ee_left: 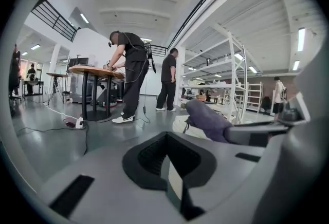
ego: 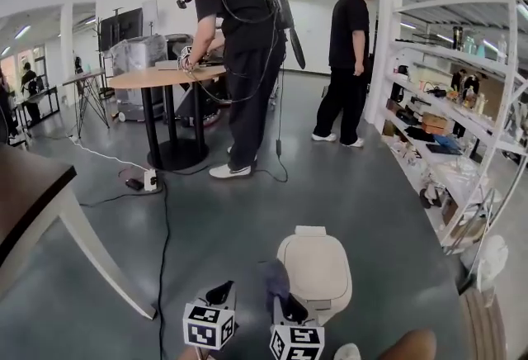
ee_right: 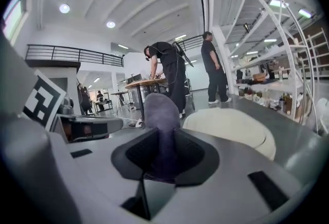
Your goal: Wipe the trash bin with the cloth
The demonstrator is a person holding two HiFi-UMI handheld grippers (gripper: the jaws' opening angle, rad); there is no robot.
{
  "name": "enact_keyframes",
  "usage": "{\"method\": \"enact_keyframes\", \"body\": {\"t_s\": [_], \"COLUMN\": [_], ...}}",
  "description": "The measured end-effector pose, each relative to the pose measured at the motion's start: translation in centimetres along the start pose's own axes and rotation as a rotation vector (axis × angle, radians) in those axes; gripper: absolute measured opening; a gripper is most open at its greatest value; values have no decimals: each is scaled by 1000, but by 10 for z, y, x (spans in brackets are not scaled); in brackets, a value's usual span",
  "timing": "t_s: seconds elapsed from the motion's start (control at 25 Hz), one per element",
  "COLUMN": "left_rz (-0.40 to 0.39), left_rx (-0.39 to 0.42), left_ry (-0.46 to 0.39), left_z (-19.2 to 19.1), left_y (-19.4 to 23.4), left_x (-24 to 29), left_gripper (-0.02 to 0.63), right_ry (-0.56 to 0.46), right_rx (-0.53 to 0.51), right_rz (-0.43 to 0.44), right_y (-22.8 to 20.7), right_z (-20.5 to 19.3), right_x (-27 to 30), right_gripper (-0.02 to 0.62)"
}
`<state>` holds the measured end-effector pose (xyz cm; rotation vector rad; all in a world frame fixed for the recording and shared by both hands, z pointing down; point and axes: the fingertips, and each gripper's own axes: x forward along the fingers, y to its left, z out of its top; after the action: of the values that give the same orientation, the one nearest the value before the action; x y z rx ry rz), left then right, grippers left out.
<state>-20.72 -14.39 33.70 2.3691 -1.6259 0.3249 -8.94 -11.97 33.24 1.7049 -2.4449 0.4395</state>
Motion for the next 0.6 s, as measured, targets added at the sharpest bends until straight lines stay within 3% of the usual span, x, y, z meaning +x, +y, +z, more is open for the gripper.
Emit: {"method": "enact_keyframes", "body": {"t_s": [0.12, 0.28, 0.48, 0.6], "left_rz": [25, 59, -3, -22], "left_rx": [43, 44, 97, 110], "left_ry": [-19, -90, -124, -130], "left_z": [24, 52, 82, 91], "left_y": [-29, -60, -112, -134], "left_x": [-15, -41, -47, -48], "left_gripper": [-2, -2, -2, -2], "right_ry": [-46, -70, -118, -149], "right_rx": [-70, -151, -280, -283], "right_rz": [-8, 36, 41, 19], "right_y": [-23, -51, -85, -96], "right_z": [35, 70, 100, 108], "right_x": [-24, -55, -81, -97], "right_gripper": [98, 98, 98, 98]}}
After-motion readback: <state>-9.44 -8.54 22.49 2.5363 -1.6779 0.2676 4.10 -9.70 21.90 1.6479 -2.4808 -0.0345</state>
